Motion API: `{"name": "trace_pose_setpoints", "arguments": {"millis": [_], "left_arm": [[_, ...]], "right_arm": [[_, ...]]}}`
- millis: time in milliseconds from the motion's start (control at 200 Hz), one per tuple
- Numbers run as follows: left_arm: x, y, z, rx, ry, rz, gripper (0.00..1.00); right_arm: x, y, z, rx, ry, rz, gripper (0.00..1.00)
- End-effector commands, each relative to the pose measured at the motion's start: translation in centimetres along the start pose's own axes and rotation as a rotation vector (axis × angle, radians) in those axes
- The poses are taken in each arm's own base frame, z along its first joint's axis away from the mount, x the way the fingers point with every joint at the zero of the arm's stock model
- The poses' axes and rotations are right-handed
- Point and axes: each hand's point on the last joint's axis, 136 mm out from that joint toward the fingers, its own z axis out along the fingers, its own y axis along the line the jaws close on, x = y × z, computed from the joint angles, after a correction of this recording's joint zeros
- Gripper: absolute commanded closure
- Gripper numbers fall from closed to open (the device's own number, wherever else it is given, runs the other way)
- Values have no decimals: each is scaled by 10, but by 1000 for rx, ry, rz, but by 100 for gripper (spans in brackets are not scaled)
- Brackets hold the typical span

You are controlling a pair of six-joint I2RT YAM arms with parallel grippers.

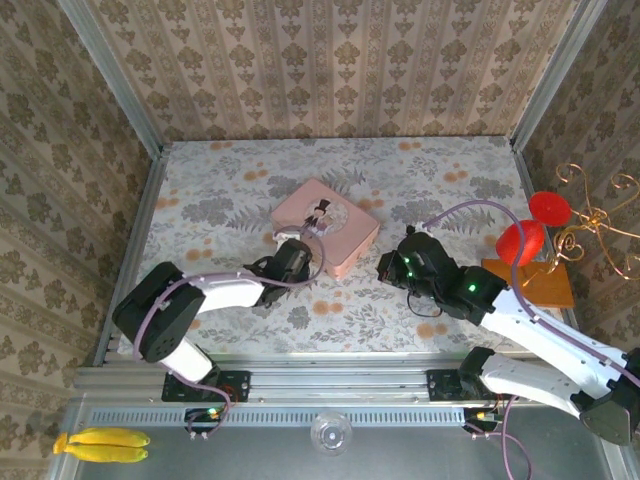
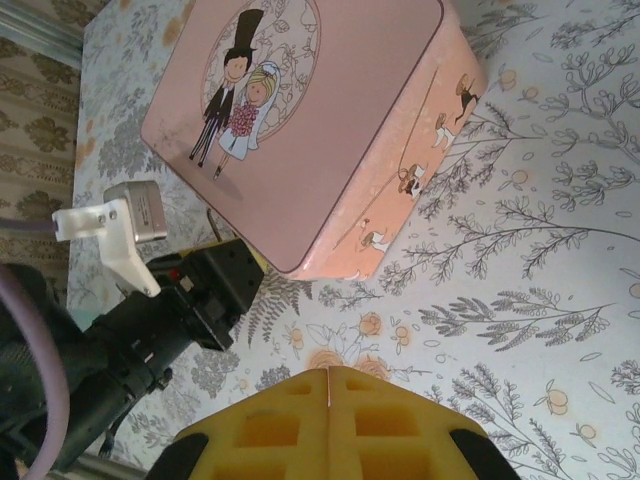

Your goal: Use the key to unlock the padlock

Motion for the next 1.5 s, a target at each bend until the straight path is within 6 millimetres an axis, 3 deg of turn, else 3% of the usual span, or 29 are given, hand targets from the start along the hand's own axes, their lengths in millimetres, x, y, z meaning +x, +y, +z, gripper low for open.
{"name": "trace_pose_setpoints", "arguments": {"millis": [0, 225, 440, 690, 875, 970, 1115, 1205, 1350, 1495], "left_arm": [[-10, -3, -20, -26, -69, -77, 96], [4, -41, -26, 41, -24, -84, 92], [6, -73, -28, 176, 2, -54, 64], [-2, -63, -57, 261, -82, -27, 42], [10, -33, -61, 294, -70, 6, 40], [17, -28, -58, 373, -61, 8, 39], [16, -48, -61, 509, -60, 42, 39], [20, -52, -54, 505, -28, 49, 38], [32, -51, -35, 472, 41, 40, 38], [37, -63, -16, 476, 71, 33, 41]], "right_arm": [[4, 6, 1, -12, 9, 17, 100], [16, 1, 5, -4, 23, 25, 100], [25, -4, 6, -16, 29, 37, 100], [36, -6, 6, -41, 45, 30, 100], [47, 2, 13, -93, 50, 24, 100], [55, 10, 17, -128, 44, -9, 100], [70, 17, 35, -141, 57, -33, 100], [76, 19, 43, -130, 62, -40, 100], [70, 21, 40, -119, 41, -53, 100], [62, 15, 36, -76, 5, -53, 100]]}}
